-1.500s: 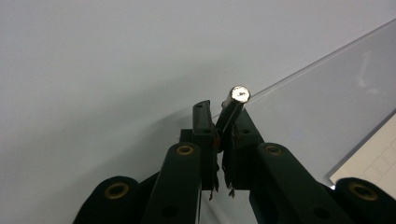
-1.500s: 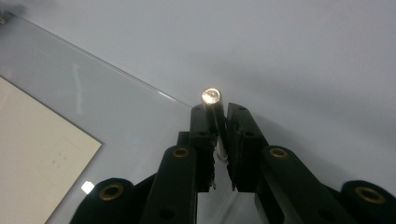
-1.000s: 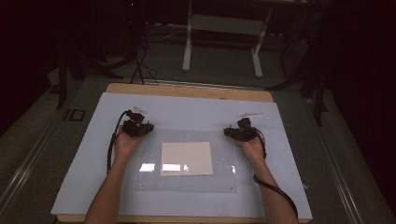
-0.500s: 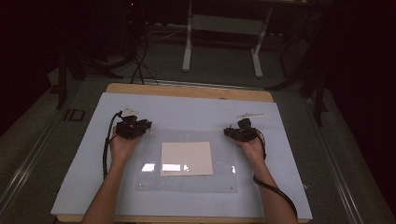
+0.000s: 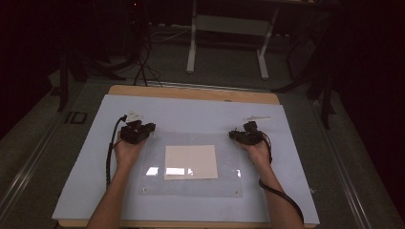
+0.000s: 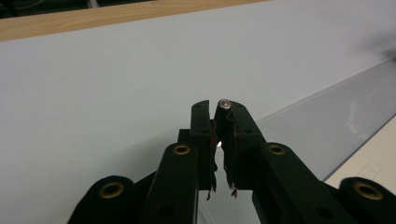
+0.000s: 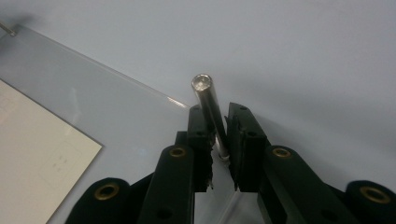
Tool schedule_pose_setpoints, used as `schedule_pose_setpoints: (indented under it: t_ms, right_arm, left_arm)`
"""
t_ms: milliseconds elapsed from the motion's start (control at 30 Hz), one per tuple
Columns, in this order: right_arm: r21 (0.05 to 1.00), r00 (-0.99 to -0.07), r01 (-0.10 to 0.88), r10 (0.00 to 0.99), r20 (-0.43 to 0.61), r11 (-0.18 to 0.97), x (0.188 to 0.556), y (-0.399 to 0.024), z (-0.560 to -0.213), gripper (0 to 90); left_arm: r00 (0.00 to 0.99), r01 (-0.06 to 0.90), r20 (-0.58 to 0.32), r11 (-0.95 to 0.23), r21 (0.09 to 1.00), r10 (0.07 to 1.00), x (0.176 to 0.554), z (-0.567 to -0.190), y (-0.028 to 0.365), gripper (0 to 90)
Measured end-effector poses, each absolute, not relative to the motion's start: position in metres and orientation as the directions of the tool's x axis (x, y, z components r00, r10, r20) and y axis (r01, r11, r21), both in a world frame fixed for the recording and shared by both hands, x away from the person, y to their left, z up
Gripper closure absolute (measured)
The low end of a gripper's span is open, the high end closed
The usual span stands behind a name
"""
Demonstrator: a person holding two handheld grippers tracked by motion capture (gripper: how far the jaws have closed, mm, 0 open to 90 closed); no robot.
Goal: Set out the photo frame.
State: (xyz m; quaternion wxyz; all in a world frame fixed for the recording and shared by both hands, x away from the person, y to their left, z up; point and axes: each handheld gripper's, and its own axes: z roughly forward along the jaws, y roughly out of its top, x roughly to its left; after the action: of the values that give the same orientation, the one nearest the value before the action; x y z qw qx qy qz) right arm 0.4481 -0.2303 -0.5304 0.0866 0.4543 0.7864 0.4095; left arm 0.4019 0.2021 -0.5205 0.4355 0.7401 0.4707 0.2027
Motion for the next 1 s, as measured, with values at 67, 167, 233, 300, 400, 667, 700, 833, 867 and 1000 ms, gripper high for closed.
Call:
schedule_pose_setpoints:
  t_ms: [67, 167, 233, 300, 400, 667, 700, 833, 867, 1000]
  right_arm:
    - [0.722, -0.572, 0.644, 0.786, 0.236, 0.252, 0.448, -0.230, -0.530, 79.7]
    - [0.723, -0.572, 0.643, 0.786, 0.236, 0.250, 0.448, -0.230, -0.530, 79.4]
    - [0.727, -0.570, 0.639, 0.789, 0.229, 0.251, 0.447, -0.230, -0.530, 77.5]
    - [0.731, -0.566, 0.635, 0.795, 0.220, 0.250, 0.446, -0.230, -0.530, 77.5]
    - [0.755, -0.567, 0.604, 0.803, 0.182, 0.255, 0.441, -0.232, -0.526, 72.9]
    - [0.805, -0.587, 0.530, 0.800, 0.121, 0.268, 0.432, -0.235, -0.516, 73.2]
    - [0.809, -0.587, 0.525, 0.800, 0.120, 0.265, 0.431, -0.236, -0.516, 73.5]
    - [0.827, -0.595, 0.506, 0.794, 0.127, 0.247, 0.428, -0.237, -0.519, 77.1]
    - [0.833, -0.594, 0.498, 0.795, 0.123, 0.243, 0.427, -0.237, -0.519, 77.2]
    - [0.845, -0.596, 0.481, 0.794, 0.120, 0.234, 0.427, -0.238, -0.518, 76.7]
  left_arm:
    - [0.476, 0.516, -0.097, -0.188, 0.836, 0.874, 0.402, -0.520, 0.201, 83.3]
    - [0.478, 0.515, -0.098, -0.188, 0.837, 0.873, 0.401, -0.521, 0.202, 83.6]
    - [0.477, 0.514, -0.104, -0.181, 0.838, 0.873, 0.401, -0.521, 0.202, 83.5]
    - [0.477, 0.514, -0.104, -0.181, 0.838, 0.873, 0.401, -0.521, 0.202, 83.5]
    - [0.474, 0.515, -0.117, -0.166, 0.841, 0.873, 0.401, -0.522, 0.203, 83.4]
    - [0.473, 0.518, -0.122, -0.164, 0.839, 0.872, 0.402, -0.522, 0.203, 83.3]
    - [0.472, 0.519, -0.125, -0.161, 0.839, 0.873, 0.402, -0.522, 0.203, 83.4]
    - [0.473, 0.520, -0.127, -0.160, 0.839, 0.872, 0.402, -0.523, 0.204, 83.3]
    - [0.473, 0.520, -0.127, -0.160, 0.839, 0.872, 0.402, -0.523, 0.204, 83.3]
    - [0.473, 0.520, -0.128, -0.159, 0.839, 0.872, 0.402, -0.523, 0.204, 83.3]
